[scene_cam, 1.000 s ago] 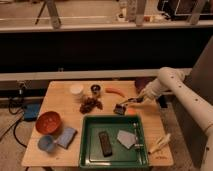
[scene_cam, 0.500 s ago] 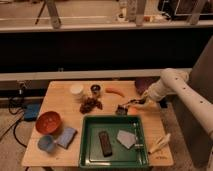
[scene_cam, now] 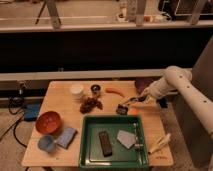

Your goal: Wipe purple bowl with brush

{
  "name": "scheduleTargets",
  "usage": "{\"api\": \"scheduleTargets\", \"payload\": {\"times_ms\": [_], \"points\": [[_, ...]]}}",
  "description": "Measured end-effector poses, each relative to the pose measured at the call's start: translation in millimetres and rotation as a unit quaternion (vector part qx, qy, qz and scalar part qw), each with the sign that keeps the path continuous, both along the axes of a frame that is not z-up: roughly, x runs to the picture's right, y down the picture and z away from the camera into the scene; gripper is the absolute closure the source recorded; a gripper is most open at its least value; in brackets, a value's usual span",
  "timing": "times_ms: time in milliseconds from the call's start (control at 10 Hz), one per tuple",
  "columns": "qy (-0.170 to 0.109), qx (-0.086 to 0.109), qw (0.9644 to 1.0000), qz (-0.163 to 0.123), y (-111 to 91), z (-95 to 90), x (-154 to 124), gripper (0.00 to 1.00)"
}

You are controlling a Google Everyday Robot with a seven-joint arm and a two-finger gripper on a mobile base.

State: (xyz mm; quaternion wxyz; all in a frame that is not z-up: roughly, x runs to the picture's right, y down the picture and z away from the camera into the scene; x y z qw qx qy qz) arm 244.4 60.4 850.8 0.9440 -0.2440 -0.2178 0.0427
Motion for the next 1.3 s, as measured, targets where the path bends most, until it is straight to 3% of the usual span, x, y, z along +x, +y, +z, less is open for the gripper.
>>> {"api": "scheduleTargets", "payload": {"times_ms": [500, 1000, 1200, 1300], "points": [[-0.004, -0.001, 0.9991, 0.041, -14, -7.9, 12, 1.0], [-0.022, 0.001, 0.9988, 0.044, -17, -19.1, -2, 1.0], [-0.025, 0.01, 0.9983, 0.051, -25, -25.8, -3, 1.0], [-0.024, 0.024, 0.9978, 0.057, -36, -33.6, 1, 1.0]]}}
